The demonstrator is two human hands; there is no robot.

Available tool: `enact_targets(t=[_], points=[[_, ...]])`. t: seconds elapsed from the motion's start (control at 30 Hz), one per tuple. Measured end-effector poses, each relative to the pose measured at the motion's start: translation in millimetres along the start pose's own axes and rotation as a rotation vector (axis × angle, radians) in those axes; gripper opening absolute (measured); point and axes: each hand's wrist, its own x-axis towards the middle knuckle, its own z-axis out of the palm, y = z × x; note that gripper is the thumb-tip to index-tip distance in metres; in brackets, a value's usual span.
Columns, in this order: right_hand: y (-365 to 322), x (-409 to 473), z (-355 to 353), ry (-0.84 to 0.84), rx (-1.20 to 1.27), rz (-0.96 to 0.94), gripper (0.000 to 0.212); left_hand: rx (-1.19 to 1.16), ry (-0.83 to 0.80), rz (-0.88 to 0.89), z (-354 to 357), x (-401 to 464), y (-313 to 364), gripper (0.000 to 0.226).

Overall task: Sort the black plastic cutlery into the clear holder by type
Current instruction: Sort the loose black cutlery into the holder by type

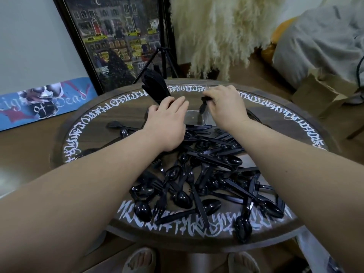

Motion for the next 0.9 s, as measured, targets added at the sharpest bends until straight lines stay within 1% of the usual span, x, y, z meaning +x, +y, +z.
enact_targets(t=[0.07,0.13,0.23,0.3,0.37,0.47,0.53,0.67,0.73,0.8,0.87,0.9], points=[[1,-2,3,-0.049,-0.050,-0.003,0.040,-0.024,-0.010,0.005,1,-1,0,0.063],[2,-8,1,-0.064,-0.042,0.005,0.046,-0.048,-0.013,0.007,2,-6,0,0.063],[6,-27,-9,-0.019,0.035,0.029,0.055,-0.097,-0.025,-0.003,6,-22,1,0.065],[9,-46,-18,0.007,0.098,0.075,0.055,-0.131,-0.045,-0.015,8,-39,4,0.067],[12,-69,-26,0.009,0.147,0.132,0.054,-0.162,-0.056,-0.021,8,-58,10,0.069],[16,-104,-39,-0.032,0.244,0.216,0.050,-0.199,-0.095,-0.011,1,-82,23,0.068],[21,-125,-46,-0.077,0.278,0.266,0.042,-0.226,-0.121,0.015,-5,-96,36,0.067],[38,-159,-52,-0.163,0.206,0.346,0.017,-0.247,-0.155,0.111,-14,-117,66,0.067],[48,-177,-51,-0.236,0.154,0.386,0.010,-0.250,-0.187,0.131,-13,-124,79,0.066],[59,-193,-49,-0.326,0.132,0.429,0.010,-0.250,-0.210,0.127,-8,-129,90,0.066],[71,-205,-49,-0.399,0.108,0.466,0.015,-0.255,-0.205,0.121,0,-133,100,0.065],[77,-208,-51,-0.409,0.087,0.483,0.020,-0.260,-0.201,0.118,3,-134,106,0.065]])
